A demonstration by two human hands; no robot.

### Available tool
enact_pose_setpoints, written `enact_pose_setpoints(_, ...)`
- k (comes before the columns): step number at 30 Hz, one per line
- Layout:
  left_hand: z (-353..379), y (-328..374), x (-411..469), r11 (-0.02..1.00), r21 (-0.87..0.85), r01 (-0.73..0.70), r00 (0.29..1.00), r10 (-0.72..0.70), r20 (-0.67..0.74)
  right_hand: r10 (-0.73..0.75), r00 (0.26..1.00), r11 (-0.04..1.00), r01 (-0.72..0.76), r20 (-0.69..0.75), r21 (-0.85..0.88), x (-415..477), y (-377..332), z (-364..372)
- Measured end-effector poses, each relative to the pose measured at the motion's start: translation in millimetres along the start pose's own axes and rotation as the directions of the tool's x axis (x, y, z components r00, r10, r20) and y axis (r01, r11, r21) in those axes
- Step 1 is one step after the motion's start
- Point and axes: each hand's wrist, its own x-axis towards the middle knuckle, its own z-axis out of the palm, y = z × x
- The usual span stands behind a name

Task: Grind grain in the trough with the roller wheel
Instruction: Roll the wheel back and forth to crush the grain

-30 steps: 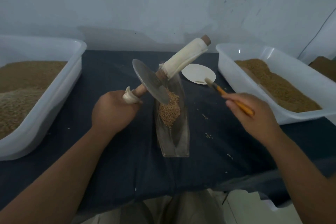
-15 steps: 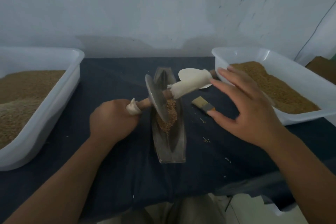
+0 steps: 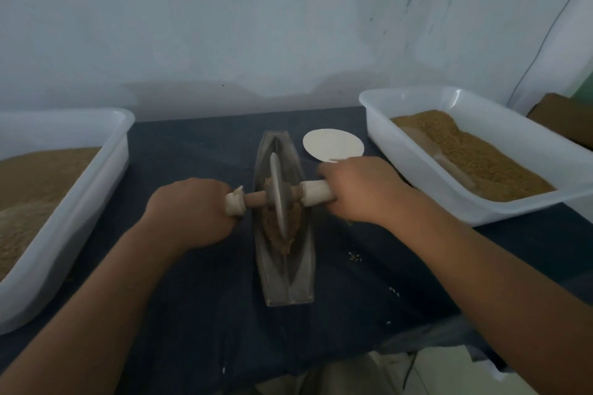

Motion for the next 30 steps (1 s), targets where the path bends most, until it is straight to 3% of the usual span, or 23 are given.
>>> enact_pose_setpoints(4, -5.5, 2.7, 33.8, 0.998, 0.057, -0.011, 1.000, 0.011, 0.013, 0.125, 0.992, 0.992, -0.124, 0.034, -0.020, 25.0, 4.6, 14.7)
enact_pose_setpoints(9, -7.4, 6.3, 58.7, 0.996, 0.007, 0.085, 0.995, -0.085, 0.043, 0.177, 0.982, 0.982, -0.181, -0.068, -0.056, 56.4, 2.9, 6.8)
enact_pose_setpoints(12, -5.0, 4.3, 40.7, 0.999, 0.001, 0.042, 0.996, -0.042, 0.074, 0.099, 0.991, 0.991, -0.107, -0.085, -0.086, 43.6, 1.2, 2.6)
enact_pose_setpoints(15, -2.9, -3.7, 5.2, 0.999, 0.028, -0.034, 0.992, 0.030, 0.124, -0.001, 1.000, 0.996, 0.001, -0.006, -0.095, 7.0, 3.0, 3.6)
enact_pose_setpoints(18, -5.9, -8.9, -21.6, 0.997, 0.026, -0.075, 0.993, 0.072, 0.095, -0.039, 0.998, 0.996, 0.035, -0.044, -0.082, -21.9, 9.2, 6.2)
enact_pose_setpoints(23, -12.4, 0.8, 3.5, 0.997, 0.057, -0.050, 0.994, 0.044, 0.102, 0.113, 0.994, 0.989, -0.113, -0.003, -0.095, 3.7, 20.2, 22.3)
enact_pose_setpoints(27, -16.8, 11.9, 52.8, 0.989, 0.149, 0.015, 0.997, -0.002, -0.083, 0.251, 0.967, 0.967, -0.252, -0.035, -0.021, 43.9, 28.5, 38.5)
enact_pose_setpoints(30, -24.4, 13.8, 67.8, 0.995, 0.100, -0.028, 1.000, 0.027, 0.006, 0.262, 0.965, 0.965, -0.262, -0.010, 0.016, 48.0, 31.9, 40.0)
